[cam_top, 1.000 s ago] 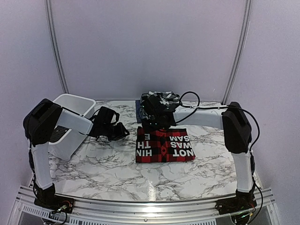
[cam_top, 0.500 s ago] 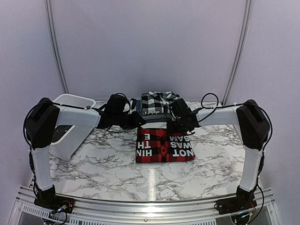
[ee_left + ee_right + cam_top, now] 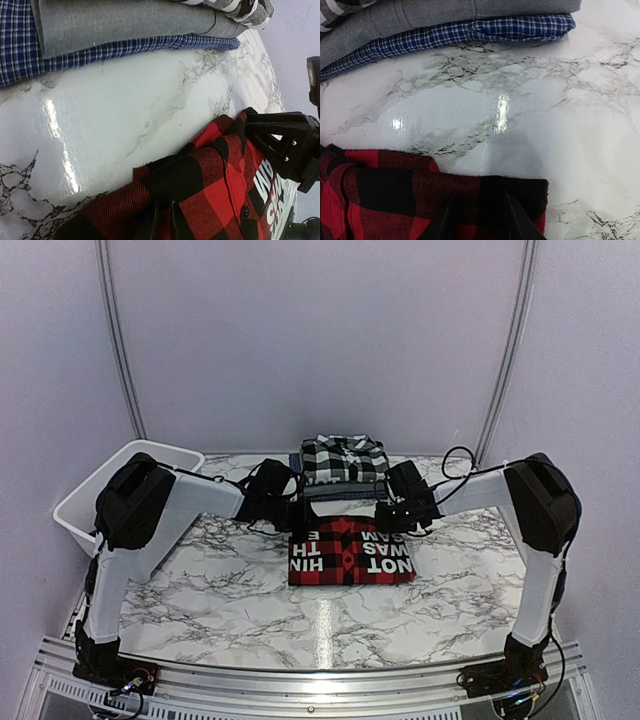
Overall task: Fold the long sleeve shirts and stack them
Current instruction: Smooth out the square-folded shirt at the center of the board, then pick up the square-folded shirt from the center of the board.
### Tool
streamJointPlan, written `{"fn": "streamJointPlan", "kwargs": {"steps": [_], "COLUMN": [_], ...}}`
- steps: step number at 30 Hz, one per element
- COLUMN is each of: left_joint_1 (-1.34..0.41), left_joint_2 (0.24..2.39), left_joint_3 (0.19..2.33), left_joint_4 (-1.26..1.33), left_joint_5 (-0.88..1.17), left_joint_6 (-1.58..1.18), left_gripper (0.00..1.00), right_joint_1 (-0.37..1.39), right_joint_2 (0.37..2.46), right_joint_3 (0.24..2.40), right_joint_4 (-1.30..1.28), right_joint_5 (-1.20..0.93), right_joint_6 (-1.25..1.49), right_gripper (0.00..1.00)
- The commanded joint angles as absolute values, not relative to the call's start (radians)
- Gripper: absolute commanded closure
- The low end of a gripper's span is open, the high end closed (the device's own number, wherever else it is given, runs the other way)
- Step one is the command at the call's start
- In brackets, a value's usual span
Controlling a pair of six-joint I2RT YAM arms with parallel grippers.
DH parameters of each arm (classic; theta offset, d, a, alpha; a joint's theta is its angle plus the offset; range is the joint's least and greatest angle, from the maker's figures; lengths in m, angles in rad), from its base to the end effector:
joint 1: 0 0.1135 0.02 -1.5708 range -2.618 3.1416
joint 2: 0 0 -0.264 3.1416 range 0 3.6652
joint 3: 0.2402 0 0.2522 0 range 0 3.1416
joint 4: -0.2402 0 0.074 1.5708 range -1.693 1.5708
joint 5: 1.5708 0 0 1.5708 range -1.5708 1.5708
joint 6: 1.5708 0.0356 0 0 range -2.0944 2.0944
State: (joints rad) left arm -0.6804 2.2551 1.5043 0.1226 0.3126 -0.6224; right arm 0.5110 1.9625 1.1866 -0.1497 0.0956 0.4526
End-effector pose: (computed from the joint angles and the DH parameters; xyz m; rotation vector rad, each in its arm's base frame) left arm 0.3773 -0.3194 0.1314 0.2588 2.3622 -1.0287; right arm 0.3536 0.1943 0.1413 -0.0332 2.5127 0.2827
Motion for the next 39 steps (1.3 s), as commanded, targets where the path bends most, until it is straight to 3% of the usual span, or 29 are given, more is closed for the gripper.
{"fn": "streamJointPlan", "kwargs": {"steps": [1,5,12,19,39], "left_joint_1": [-0.655,-0.652,-0.651,-0.653,-0.757], "left_joint_2": [2.282,2.261,2.209,2.089,1.912], "left_joint_3": [1.529,1.543,1.560,1.496,1.205], "left_joint_4": [0.037,0.022,0.003,0.002,0.002], "left_joint_5": [0.283,0.280,0.295,0.295,0.308], "left_joint_6": [-0.608,-0.586,-0.571,-0.566,-0.579], "left_gripper": [0.88,0.83,0.77,0.72,0.72], "right_joint_1": [0.471,0.463,0.463,0.463,0.397], "right_joint_2": [1.918,1.856,1.649,1.525,1.558], "right_joint_3": [1.149,1.113,0.979,0.779,0.612], "right_joint_4": [-0.115,-0.134,-0.173,-0.094,0.109], "right_joint_5": [0.055,0.059,0.017,-0.146,-0.306], "right_joint_6": [0.478,0.472,0.460,0.474,0.521], "right_gripper": [0.69,0.65,0.41,0.26,0.28]}}
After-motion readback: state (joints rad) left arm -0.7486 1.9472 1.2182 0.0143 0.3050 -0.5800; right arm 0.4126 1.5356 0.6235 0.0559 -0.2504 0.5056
